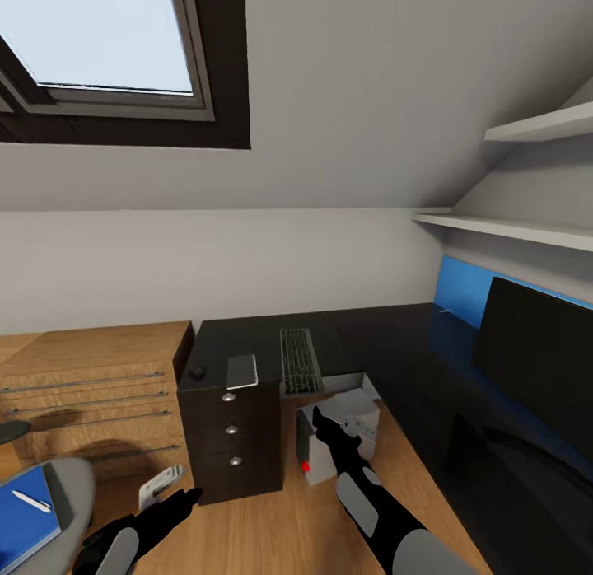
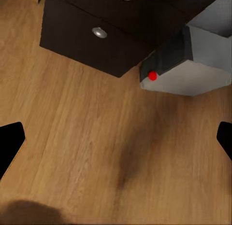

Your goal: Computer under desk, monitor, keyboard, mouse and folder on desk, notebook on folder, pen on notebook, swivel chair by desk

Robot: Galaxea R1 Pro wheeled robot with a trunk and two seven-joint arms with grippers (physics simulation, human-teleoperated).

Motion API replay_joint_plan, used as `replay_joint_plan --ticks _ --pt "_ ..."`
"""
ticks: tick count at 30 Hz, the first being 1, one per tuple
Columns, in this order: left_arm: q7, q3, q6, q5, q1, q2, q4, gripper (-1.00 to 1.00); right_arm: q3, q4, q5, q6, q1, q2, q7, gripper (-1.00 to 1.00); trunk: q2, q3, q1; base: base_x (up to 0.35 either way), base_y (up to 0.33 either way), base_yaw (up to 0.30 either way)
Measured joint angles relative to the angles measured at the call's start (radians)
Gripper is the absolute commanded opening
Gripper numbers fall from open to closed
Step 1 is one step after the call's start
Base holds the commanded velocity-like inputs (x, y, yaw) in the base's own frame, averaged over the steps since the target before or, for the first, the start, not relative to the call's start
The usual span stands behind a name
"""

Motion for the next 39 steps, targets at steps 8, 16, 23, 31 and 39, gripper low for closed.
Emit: replay_joint_plan --ticks 8,16,23,31,39 --pt "-0.003 -0.003 -0.196 -0.057 0.047 -0.001 -0.149 1.00 0.000 0.000 0.005 0.000 0.000 0.000 0.047 1.00 0.000 0.000 0.000 0.035 0.014 0.000" --pt "-0.004 -0.006 -0.221 -0.097 0.117 -0.004 -0.244 1.00 0.000 0.000 0.005 0.000 0.000 0.000 0.079 1.00 0.000 0.000 0.001 0.003 0.001 0.000" --pt "-0.004 -0.024 -0.220 -0.101 0.130 -0.007 -0.265 1.00 -0.002 0.001 0.005 0.000 0.001 -0.001 0.083 1.00 0.000 0.000 0.001 0.000 0.000 0.000" --pt "-0.002 -0.032 -0.222 -0.097 0.132 -0.012 -0.271 1.00 -0.002 0.001 0.004 0.000 0.001 -0.001 0.083 1.00 -0.014 -0.006 0.008 0.000 0.000 0.000" --pt "-0.002 -0.032 -0.220 -0.096 0.132 -0.012 -0.295 1.00 -0.002 -0.003 0.006 0.002 0.001 0.000 0.081 1.00 -0.070 -0.032 0.039 0.000 0.000 0.000"
